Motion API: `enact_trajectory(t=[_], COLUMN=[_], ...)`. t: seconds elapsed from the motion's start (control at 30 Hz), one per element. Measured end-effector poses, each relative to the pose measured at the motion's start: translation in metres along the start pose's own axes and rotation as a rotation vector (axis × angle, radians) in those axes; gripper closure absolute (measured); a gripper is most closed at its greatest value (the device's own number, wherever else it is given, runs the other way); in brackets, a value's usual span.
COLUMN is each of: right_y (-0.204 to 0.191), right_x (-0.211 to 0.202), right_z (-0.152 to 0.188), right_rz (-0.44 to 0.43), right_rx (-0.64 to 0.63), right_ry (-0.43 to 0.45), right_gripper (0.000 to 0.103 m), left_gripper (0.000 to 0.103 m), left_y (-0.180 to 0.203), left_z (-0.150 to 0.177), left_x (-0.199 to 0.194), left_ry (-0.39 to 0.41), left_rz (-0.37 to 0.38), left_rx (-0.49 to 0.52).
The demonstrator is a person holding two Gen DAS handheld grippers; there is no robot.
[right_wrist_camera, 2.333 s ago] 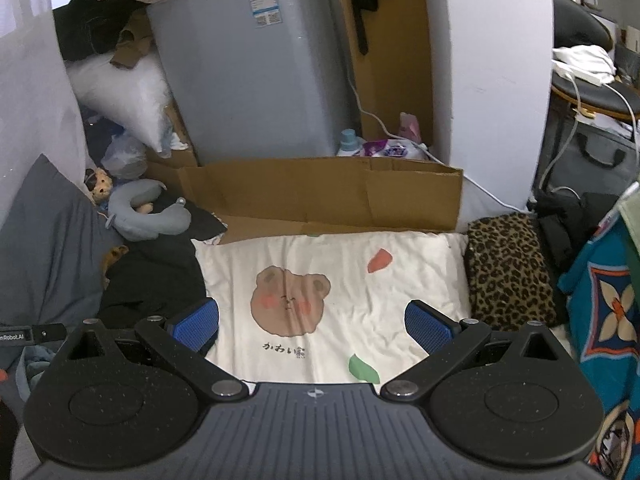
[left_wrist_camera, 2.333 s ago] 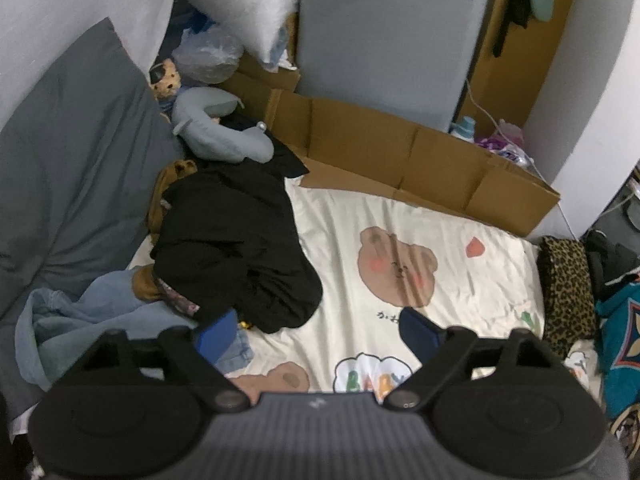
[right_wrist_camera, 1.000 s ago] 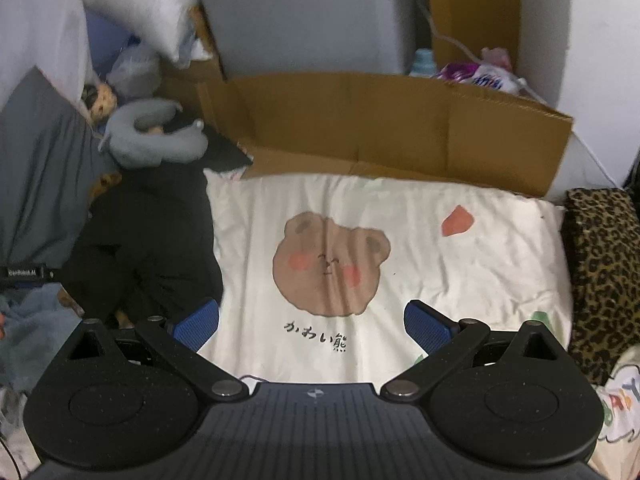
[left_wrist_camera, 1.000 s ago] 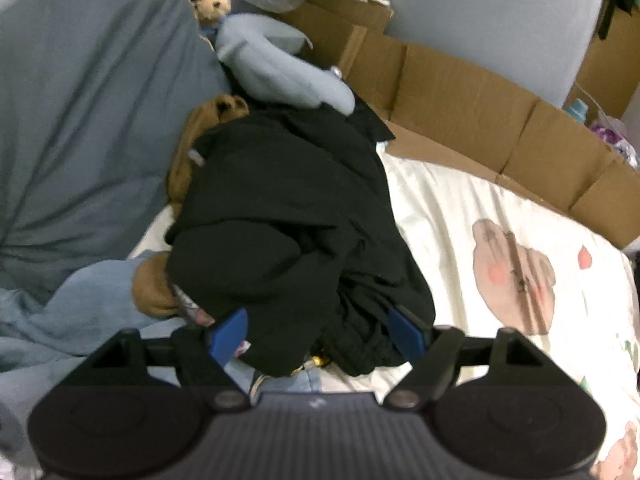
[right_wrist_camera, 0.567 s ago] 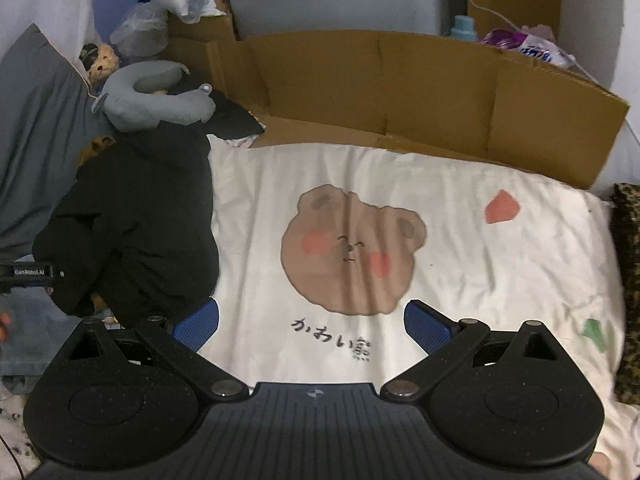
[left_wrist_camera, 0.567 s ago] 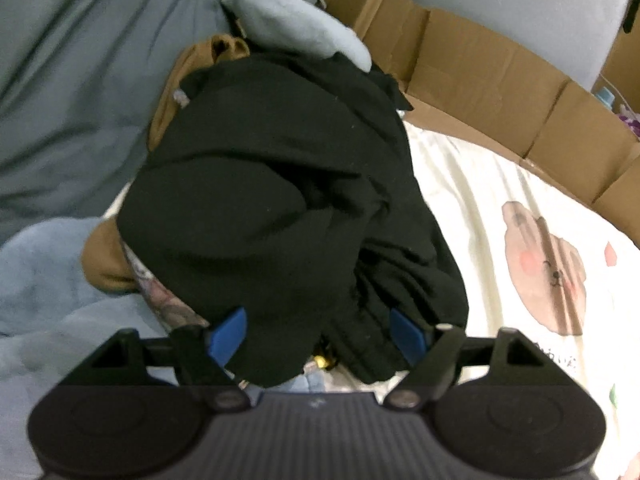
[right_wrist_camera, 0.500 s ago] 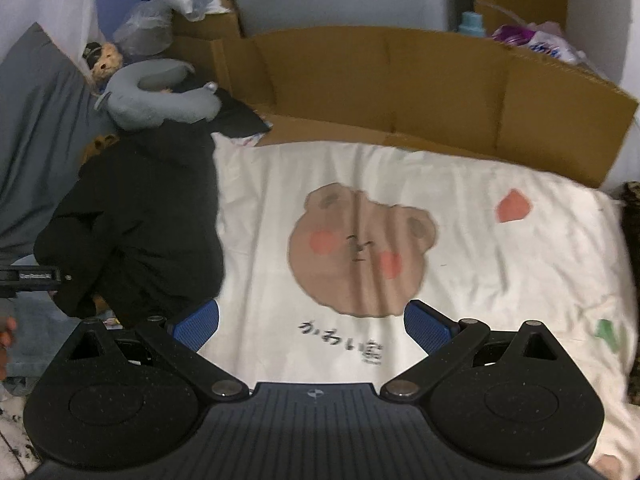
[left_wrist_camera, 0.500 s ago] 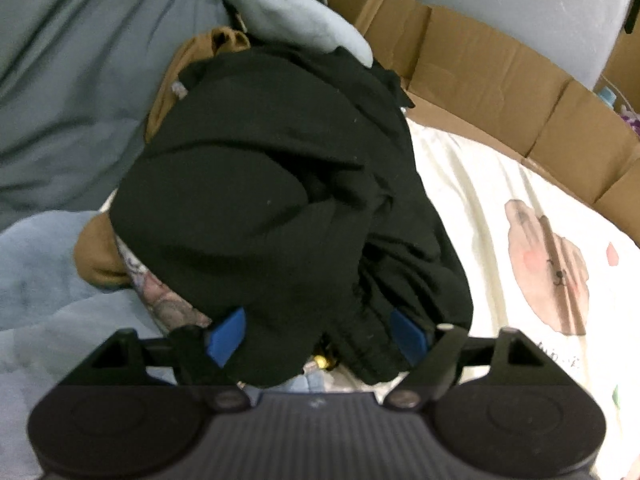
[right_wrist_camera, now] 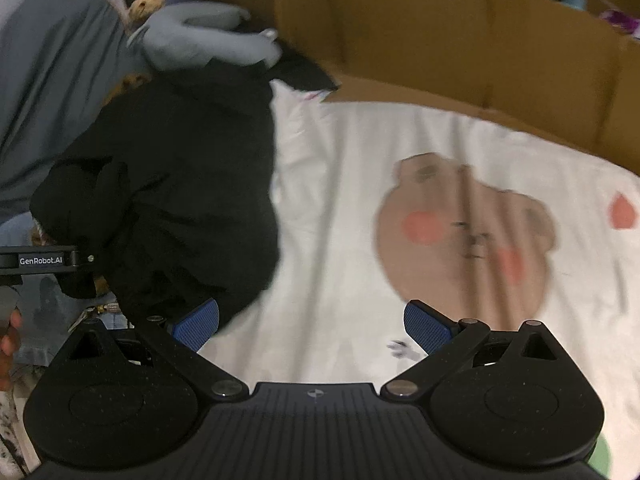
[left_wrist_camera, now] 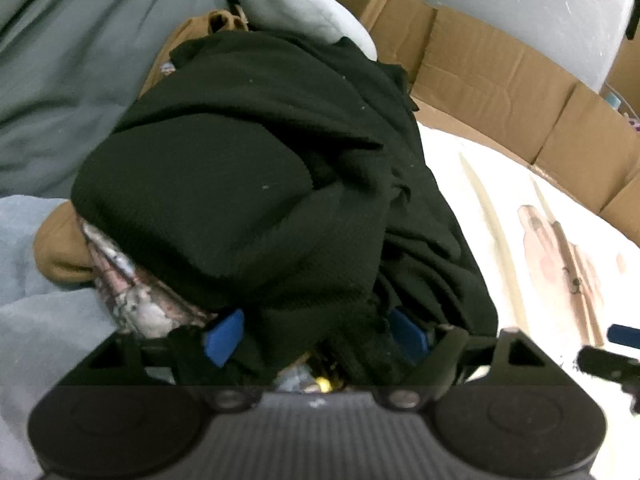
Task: Fold clothes
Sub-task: 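Move both grippers toward the black knit garment pile on the bed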
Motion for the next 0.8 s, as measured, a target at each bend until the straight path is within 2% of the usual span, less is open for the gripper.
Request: enact_trajectory(t=[0.2,0.23,0.27,0.3,0.33,0.37,0.4,0.47,0.63,0.73,0.77,0.8], right_y=[-0.036,-0.04,-0.044,-0.048,-0.052,-0.053,-0.051,-0.046,-0.029,-0.027,-0.027,-0.03], right_x=[0.041,0.045,0.049,0.054,0.057,0.06,0.06,0.061,0.05,0.044,0.043,0.043], right_z=[-0.003,-0.004,-0.004,-0.005,-0.005,-0.006,-0.006,-0.006,-0.007,-0.007,-0.007,-0.006], right_rz=[-0.061,-0.071,-0.081,-0.09,-0.094,-0.094,-0.091,-0.084,-0.082,-0.107,-0.117,-0.13], right_rx=[-0.039,-0.044,-0.049,-0.055,-0.069,-0.083,-0.078,-0.069,-0.023,-0.005,-0.001,-0.004], right_ry=[-0.011,-0.012,-0.013,-0.014,-0.019,-0.026,-0.027,-0.028,-0.012,0.004,0.005,0.0], right_gripper=[0.002,0.002,0.003,0.008,0.015,0.028,0.039,0.045,0.046,0.039,0.029,0.024], left_gripper=[0.042,0.049,0.064,0.073,0.087,0.096,0.096,0.097,0.097,0.098,0.098,0.098], left_y=[-0.007,-0.008,-0.01,-0.011,-0.014,-0.016,-0.019,-0.027,-0.028,-0.028,-0.025,-0.022], left_z=[0.0,-0.001,-0.001,-0.002,-0.003,-0.005,-0.006,-0.011,-0.022,-0.027,-0.025,-0.024], left_x=[-0.005,-0.006,-0.009,-0.011,-0.013,-0.017,-0.021,-0.028,-0.045,-0.055,-0.059,-0.062], left_ry=[0.025,0.03,0.035,0.041,0.046,0.055,0.064,0.083,0.113,0.138,0.142,0.144], left_rz=[0.006,0.014,0.027,0.041,0.054,0.059,0.062,0.075,0.081,0.086,0.089,0.091], left_rx=[-0.003,-0.004,-0.01,-0.016,-0.03,-0.045,-0.06,-0.083,-0.087,-0.087,-0.093,-0.098])
Point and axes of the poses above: each gripper's, at about its wrist camera, not at the fingertips, and x roughly the way its jaws point, y to its right, z to its underside, the point moved 1 cm from there along x, roughly the way its jaws point, and after that the axes turned 10 degrees about z, right-handed, at the moved point
